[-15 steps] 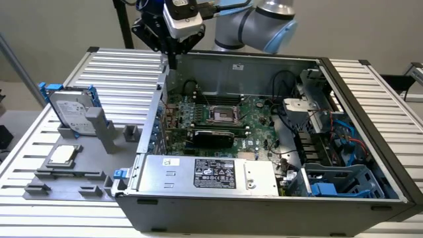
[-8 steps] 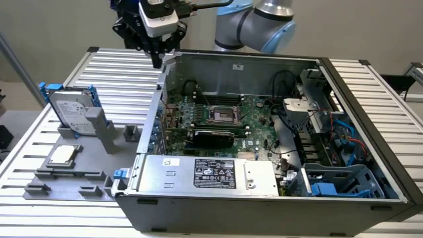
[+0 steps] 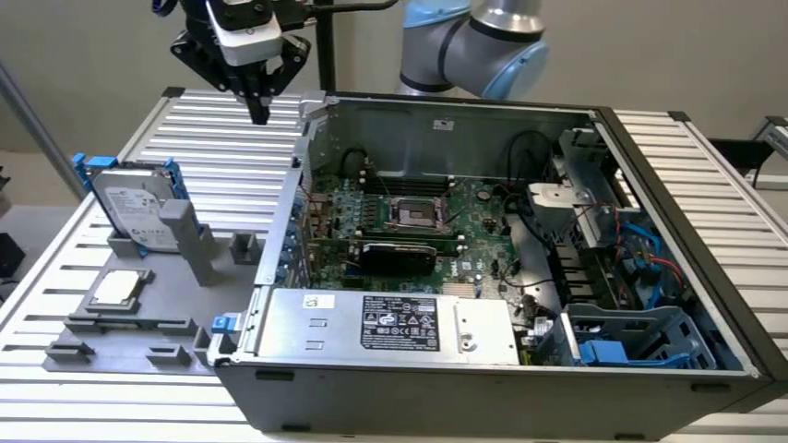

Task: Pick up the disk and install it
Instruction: 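Reach for the disk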

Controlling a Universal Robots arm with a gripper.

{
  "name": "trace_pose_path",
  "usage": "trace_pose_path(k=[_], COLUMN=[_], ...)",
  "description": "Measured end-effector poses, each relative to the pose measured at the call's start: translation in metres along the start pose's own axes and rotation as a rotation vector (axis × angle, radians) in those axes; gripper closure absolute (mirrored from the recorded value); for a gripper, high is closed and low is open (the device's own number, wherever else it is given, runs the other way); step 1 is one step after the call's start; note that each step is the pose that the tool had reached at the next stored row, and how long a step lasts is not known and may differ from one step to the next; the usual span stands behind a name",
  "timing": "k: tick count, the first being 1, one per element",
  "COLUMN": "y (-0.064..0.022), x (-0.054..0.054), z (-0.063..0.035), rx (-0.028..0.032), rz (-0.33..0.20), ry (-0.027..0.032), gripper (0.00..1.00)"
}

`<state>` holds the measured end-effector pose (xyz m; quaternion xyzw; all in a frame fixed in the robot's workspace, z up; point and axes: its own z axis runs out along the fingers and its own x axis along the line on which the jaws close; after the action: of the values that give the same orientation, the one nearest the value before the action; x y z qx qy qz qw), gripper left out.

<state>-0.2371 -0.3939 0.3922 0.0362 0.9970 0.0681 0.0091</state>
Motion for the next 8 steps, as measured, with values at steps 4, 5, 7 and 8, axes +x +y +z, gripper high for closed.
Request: trace_pose_path(k=[4,5,7,8], y=[0.0009,0.0012,0.0018,0.0021], x=[0.018,0.023,0.032,0.037], z=[0.0003,0.0004,0.0006,0.0007], rx=[0.0003,0.0005,0.0009,0.0011], rz=[0.0,0.0,0.0,0.0], ry=[-0.0001,-0.0001,-0.0001,0.0], gripper=[0.89,0.89,0.89,0.89])
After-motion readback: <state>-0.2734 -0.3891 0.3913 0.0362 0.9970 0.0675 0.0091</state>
